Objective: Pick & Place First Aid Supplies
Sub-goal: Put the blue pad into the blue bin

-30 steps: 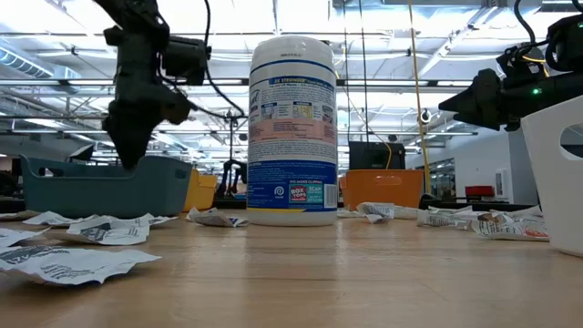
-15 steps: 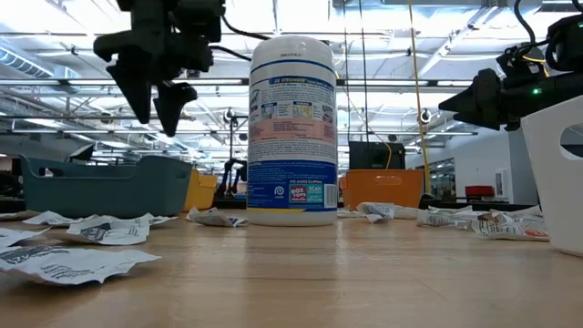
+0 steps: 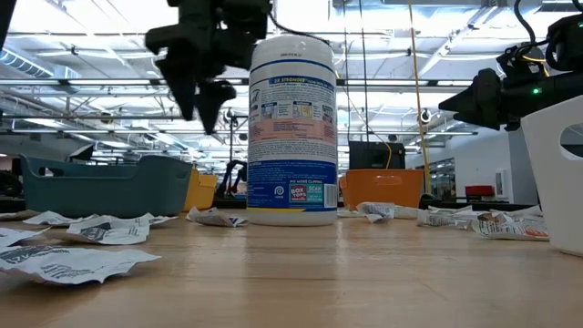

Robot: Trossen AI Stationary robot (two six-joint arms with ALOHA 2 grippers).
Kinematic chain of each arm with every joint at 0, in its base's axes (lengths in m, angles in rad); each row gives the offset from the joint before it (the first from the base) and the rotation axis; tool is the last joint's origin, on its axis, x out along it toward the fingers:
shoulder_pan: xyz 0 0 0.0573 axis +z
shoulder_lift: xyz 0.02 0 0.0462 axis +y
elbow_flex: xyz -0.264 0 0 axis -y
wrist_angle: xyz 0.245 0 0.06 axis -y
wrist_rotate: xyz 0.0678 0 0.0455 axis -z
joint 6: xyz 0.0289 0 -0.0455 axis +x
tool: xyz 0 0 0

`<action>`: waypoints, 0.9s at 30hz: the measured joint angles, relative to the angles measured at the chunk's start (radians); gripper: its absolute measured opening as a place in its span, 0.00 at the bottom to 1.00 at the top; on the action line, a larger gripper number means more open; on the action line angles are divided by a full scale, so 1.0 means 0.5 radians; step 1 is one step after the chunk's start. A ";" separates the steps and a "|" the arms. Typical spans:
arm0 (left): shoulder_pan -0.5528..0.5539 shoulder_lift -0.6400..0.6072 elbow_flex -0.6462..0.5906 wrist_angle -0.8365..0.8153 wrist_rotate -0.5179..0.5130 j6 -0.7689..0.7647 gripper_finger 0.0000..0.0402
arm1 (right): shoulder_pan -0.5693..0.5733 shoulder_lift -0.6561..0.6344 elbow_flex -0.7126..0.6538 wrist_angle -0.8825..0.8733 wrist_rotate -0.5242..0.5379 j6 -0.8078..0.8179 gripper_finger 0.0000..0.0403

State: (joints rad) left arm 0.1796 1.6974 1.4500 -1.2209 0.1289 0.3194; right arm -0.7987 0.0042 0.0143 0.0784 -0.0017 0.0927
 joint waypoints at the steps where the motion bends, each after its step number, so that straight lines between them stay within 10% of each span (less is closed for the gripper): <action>1: -0.003 0.008 0.010 0.023 0.002 -0.025 0.78 | 0.000 0.000 0.000 0.001 0.000 0.000 0.89; 27: -0.026 0.134 -0.532 0.819 0.111 -0.067 0.77 | 0.000 0.000 0.000 0.015 0.000 0.000 0.89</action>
State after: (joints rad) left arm 0.1665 1.7641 1.1842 -0.8115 0.1844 0.2857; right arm -0.7988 0.0044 0.0143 0.0860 -0.0017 0.0925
